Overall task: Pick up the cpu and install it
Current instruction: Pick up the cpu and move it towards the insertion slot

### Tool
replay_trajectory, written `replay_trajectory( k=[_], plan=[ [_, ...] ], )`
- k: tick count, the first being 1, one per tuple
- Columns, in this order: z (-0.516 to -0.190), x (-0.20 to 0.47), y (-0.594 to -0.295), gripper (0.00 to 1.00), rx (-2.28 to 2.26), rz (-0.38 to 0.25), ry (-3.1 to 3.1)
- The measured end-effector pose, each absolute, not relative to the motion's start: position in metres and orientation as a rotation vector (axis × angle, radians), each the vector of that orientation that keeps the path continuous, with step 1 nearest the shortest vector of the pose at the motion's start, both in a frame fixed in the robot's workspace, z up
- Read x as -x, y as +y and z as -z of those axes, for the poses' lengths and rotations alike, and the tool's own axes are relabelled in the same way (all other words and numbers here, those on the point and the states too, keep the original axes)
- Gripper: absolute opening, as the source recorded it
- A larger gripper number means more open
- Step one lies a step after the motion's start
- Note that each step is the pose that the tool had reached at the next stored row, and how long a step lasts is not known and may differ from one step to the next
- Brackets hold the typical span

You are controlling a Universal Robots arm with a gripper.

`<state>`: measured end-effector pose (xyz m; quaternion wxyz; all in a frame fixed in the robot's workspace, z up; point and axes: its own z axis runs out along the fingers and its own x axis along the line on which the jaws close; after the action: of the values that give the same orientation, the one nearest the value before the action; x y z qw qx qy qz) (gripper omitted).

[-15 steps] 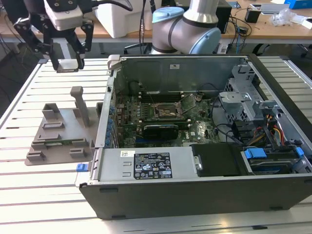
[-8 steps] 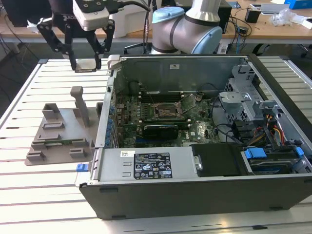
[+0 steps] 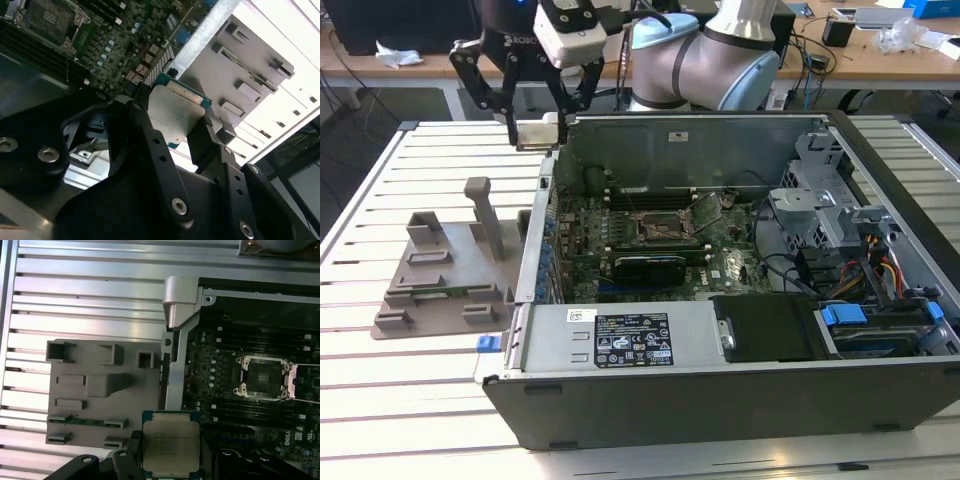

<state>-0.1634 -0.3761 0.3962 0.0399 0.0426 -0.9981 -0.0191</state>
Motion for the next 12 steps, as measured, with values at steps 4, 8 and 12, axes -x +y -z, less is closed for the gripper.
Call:
replay_trajectory(
  k=[4,8,12],
  plan=[
    [-0.386,0.141,-0.375,0.55,-0.130,0.059,-3.050],
    [-0.376,0.123,-0.374,0.55,-0.130,0.059,-3.047],
    [-0.364,0.098,-0.371,0.55,-0.130,0.057,-3.045]
  ],
)
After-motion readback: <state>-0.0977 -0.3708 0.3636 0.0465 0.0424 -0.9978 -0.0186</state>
